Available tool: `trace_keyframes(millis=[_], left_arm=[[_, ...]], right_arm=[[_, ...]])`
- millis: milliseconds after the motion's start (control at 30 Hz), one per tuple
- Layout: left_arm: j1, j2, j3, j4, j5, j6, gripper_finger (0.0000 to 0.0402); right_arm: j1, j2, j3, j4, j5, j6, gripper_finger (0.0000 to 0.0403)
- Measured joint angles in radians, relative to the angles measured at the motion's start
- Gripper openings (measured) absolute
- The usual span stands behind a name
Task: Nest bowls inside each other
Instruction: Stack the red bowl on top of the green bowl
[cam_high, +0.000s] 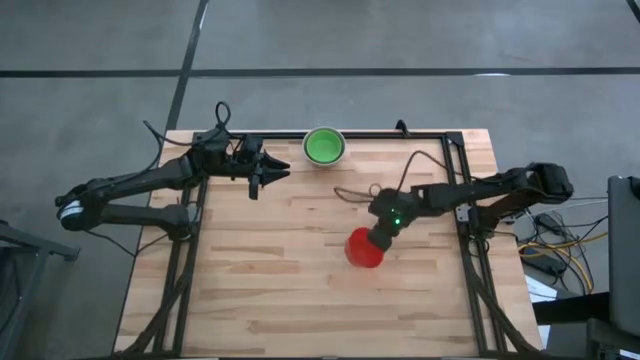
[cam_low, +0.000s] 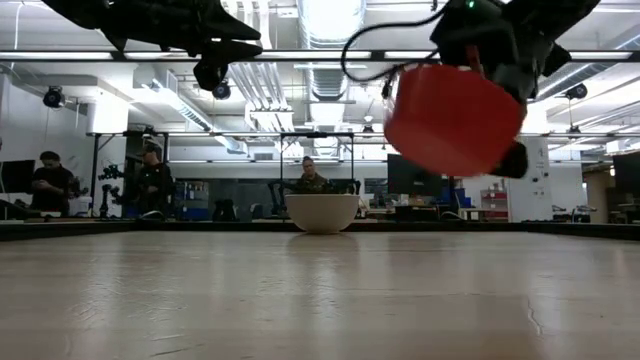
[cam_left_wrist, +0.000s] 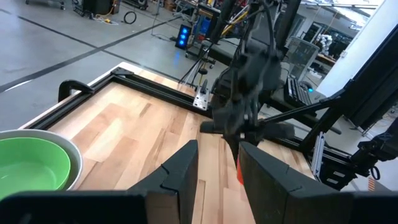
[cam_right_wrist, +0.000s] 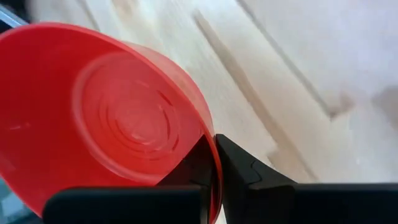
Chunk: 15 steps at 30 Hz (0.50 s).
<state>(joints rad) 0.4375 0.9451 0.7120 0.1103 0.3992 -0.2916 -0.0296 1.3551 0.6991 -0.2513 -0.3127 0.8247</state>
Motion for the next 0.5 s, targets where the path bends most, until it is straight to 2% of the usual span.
trace_keyframes(millis=[233,500], left_arm=[[0.000,0.000,0.000,0.000,0.000,0.000,0.0122],[0.000,0.000,0.000,0.001,0.000,0.000,0.0122]], right_arm=[[-0.088,-0.099,0.000,0.062,0.002,-0.017,0.0009],[-0.159,-0.124,0.000,0.162,0.001,-0.016,0.0009]])
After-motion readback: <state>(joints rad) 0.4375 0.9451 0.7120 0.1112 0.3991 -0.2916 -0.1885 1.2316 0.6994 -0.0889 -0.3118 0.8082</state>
